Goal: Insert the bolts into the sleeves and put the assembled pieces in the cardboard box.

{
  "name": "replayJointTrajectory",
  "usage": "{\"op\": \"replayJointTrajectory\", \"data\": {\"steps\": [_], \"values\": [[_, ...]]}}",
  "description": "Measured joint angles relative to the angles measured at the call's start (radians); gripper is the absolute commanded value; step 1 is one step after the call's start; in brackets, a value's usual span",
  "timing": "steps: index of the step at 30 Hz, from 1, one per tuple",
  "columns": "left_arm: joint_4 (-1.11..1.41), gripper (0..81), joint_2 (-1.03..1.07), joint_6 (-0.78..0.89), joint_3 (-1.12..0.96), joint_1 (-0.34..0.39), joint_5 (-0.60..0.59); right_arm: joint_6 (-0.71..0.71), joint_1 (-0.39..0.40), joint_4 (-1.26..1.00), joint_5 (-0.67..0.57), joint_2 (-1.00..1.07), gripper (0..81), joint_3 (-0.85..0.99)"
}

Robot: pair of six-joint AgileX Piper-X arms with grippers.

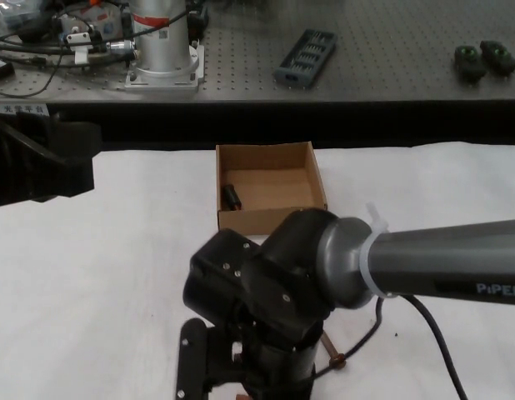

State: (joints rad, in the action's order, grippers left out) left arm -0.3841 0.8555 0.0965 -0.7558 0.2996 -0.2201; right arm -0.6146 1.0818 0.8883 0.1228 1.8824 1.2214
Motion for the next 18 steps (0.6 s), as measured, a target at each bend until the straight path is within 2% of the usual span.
{"op": "replayJointTrajectory", "data": {"steps": [4, 6, 9, 11, 14, 18], "values": [[0.0, 34.2, 0.0, -0.011, 0.0, 0.0, 0.0, -0.003, 0.002, -0.026, 0.003, -0.022, 34.6, 0.021], [0.0, 34.2, 0.0, -0.016, 0.0, 0.0, 0.0, -0.004, 0.004, -0.034, 0.013, -0.032, 38.8, 0.022], [0.0, 34.2, 0.0, -0.017, 0.0, 0.0, 0.0, 0.006, 0.004, -0.027, 0.064, -0.047, 36.1, 0.022], [0.0, 34.2, 0.0, -0.021, 0.0, 0.0, 0.0, 0.063, 0.0, -0.002, 0.089, -0.061, 32.7, 0.022], [0.0, 34.2, 0.0, -0.071, 0.0, 0.0, -0.032, 0.195, -0.033, 0.021, 0.021, -0.094, 28.6, 0.007], [0.0, 34.2, 0.004, -0.126, 0.0, 0.0, -0.101, 0.339, -0.121, -0.01, -0.046, -0.168, 27.5, -0.07]]}}
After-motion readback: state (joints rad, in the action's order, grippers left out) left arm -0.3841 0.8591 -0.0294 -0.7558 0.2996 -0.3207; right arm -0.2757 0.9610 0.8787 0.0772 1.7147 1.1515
